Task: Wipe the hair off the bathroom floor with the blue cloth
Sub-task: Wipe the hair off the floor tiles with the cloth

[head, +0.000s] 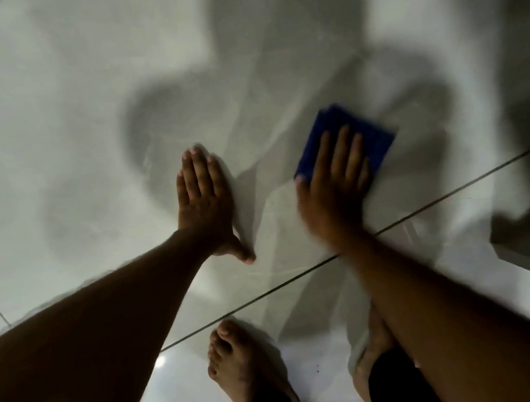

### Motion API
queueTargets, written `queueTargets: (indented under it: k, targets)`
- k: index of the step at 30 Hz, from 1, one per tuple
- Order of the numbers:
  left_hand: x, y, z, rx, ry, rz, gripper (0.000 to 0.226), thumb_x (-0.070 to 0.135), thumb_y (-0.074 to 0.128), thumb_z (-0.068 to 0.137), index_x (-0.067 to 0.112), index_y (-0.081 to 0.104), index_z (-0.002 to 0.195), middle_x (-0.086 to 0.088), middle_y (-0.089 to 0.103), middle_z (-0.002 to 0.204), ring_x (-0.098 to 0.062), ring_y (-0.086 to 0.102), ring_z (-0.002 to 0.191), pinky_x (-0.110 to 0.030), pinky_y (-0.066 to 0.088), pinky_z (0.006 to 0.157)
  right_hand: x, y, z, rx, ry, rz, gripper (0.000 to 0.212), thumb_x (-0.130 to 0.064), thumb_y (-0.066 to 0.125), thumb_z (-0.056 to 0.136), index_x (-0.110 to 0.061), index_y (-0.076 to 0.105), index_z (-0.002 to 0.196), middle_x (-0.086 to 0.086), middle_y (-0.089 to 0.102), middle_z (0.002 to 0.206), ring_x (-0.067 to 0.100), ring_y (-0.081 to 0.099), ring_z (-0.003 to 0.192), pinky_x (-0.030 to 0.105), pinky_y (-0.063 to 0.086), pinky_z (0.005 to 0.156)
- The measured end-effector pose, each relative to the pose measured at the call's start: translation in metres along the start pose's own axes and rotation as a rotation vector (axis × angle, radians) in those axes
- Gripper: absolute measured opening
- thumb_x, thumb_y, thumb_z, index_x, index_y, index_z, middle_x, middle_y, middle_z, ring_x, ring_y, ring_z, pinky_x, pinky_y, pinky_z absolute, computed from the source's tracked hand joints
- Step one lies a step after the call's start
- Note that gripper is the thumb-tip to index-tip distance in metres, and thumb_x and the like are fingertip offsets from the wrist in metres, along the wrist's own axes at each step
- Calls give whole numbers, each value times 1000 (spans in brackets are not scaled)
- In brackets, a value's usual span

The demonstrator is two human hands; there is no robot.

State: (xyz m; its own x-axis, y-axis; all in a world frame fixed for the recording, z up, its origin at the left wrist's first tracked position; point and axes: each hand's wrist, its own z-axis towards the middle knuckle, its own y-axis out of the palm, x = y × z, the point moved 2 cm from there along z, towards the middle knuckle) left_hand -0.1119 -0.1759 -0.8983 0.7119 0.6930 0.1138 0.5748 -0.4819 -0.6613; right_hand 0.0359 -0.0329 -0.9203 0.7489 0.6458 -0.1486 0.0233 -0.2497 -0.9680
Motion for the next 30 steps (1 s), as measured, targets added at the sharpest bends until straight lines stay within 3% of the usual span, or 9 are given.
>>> queueTargets:
  k: [3, 5, 7, 13, 16, 23, 25, 28, 30]
  targets:
    - [-1, 1, 0, -17, -2, -13, 193, 84, 73, 5, 5, -42, 139, -18, -55, 142, -38, -45, 135, -43, -33, 108, 11, 7, -106, -155, -534, -56, 80, -42, 53, 89, -13, 18, 155, 16, 16, 162, 37, 6, 150, 57, 10, 120]
    - [-2, 0, 0, -22, 2, -2, 193, 85, 72, 4, 5, -41, 139, -18, -54, 142, -38, -45, 135, -44, -33, 108, 57, 4, -79, -192, -1002, -132, 75, -37, 52, 89, -17, 21, 154, 10, 18, 162, 33, 10, 150, 54, 10, 121]
    - [-2, 0, 2, -7, 14, -2, 193, 86, 71, 4, 5, -42, 138, -18, -54, 142, -37, -47, 134, -42, -36, 106, 95, -5, -16, -133, -1118, -226, 69, -37, 46, 93, -18, 20, 154, 11, 19, 162, 34, 14, 150, 54, 10, 121]
    - [-1, -1, 0, 15, 35, -43, 194, 84, 75, 6, 1, -42, 137, -21, -57, 139, -39, -47, 133, -46, -30, 106, 91, -11, 27, -42, 172, -54, 81, -45, 43, 91, -3, 12, 154, 27, 12, 160, 45, 9, 147, 60, 10, 116]
    - [-9, 4, -7, 89, 70, -35, 189, 87, 73, 13, 0, -30, 145, -27, -35, 153, -42, -31, 143, -47, -22, 113, 10, 2, -21, -94, 365, 24, 83, -45, 46, 90, -2, 15, 153, 27, 12, 160, 46, 9, 147, 61, 11, 116]
    - [-85, 32, -57, 137, -11, 18, 183, 105, 44, 15, -1, -20, 149, -28, -24, 158, -41, -24, 146, -43, -22, 117, 36, 1, -43, -163, -1007, -189, 67, -42, 40, 97, -10, 23, 153, 17, 22, 160, 39, 15, 149, 58, 17, 119]
    - [-104, 35, -65, 113, -42, 37, 184, 105, 45, 15, -1, -23, 148, -29, -24, 158, -40, -25, 146, -40, -26, 115, 67, -9, 1, -146, -804, -207, 69, -42, 38, 95, -8, 20, 153, 22, 21, 160, 42, 16, 147, 62, 20, 116]
    - [-110, 38, -60, 70, -77, 22, 186, 103, 47, 11, -2, -30, 144, -30, -29, 155, -41, -30, 144, -49, -18, 118, 61, -8, 14, -60, 129, -20, 78, -46, 41, 91, -7, 14, 154, 23, 12, 162, 42, 8, 149, 61, 14, 117]
    - [-106, 42, -53, 71, -97, -3, 190, 102, 46, 5, -3, -34, 141, -32, -32, 153, -42, -35, 141, -52, -18, 116, 18, 1, -16, -26, 420, 25, 78, -44, 45, 91, -5, 17, 153, 24, 13, 161, 44, 10, 148, 60, 15, 117]
